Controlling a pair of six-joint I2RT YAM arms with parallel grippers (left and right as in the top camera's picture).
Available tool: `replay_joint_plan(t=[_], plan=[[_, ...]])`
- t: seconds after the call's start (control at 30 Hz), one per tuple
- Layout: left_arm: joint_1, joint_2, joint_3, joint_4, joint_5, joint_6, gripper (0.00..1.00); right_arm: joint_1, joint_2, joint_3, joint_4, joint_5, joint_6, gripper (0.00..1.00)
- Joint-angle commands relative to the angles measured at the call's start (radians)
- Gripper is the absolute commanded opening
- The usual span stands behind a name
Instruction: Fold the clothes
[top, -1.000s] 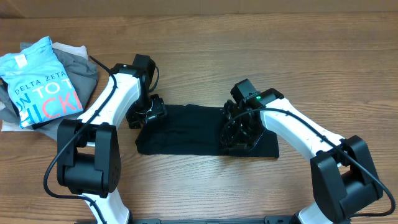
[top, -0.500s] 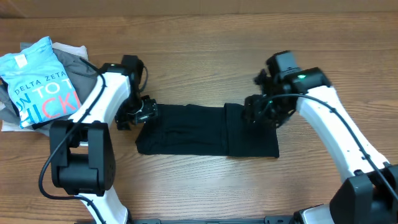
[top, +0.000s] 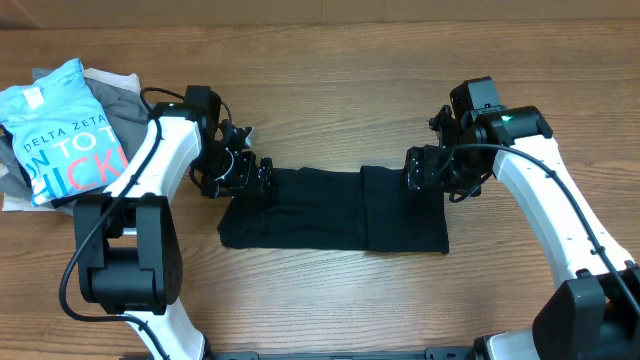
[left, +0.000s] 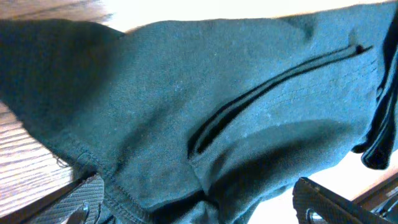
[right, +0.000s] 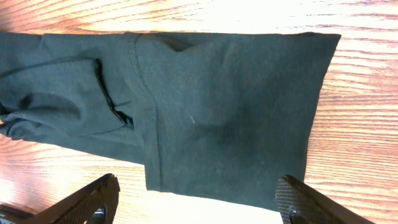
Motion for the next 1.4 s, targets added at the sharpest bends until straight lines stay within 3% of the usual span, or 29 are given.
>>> replay_joint_plan(t=[0.0, 0.33, 0.8, 0.87, 1.0, 1.17, 1.27, 1.37], plan=[[0.011, -0.019, -0.058, 0.036, -0.011, 0.066, 1.0, 0.0, -0.01, 0.01, 0.004, 0.006, -0.005, 0.88], [0.011, -0.019, -0.097, 0.096, -0.14, 0.059, 1.0, 0.0, -0.01, 0.01, -0.014, 0.006, -0.005, 0.89], [0.009, -0.019, -0.196, 0.175, -0.044, 0.053, 0.99, 0.0, -0.01, 0.01, -0.018, 0.006, -0.004, 0.89], [0.008, -0.019, -0.201, 0.168, -0.044, 0.052, 0.93, 0.0, -0.01, 0.01, -0.018, 0.006, -0.004, 0.89], [0.008, -0.019, -0.201, 0.144, -0.046, 0.052, 0.53, 0.0, -0.01, 0.01, -0.018, 0.006, -0.004, 0.89], [0.041, -0.019, -0.142, 0.05, -0.138, 0.042, 0.2, 0.0, -0.01, 0.01, -0.018, 0.006, -0.005, 0.9], [0.09, -0.019, -0.033, -0.024, -0.179, 0.026, 0.13, 0.0, -0.01, 0.01, -0.018, 0.006, -0.005, 0.9], [0.146, -0.019, 0.103, -0.09, -0.225, -0.002, 0.12, 0.0, -0.01, 0.01, -0.018, 0.006, -0.005, 0.9]])
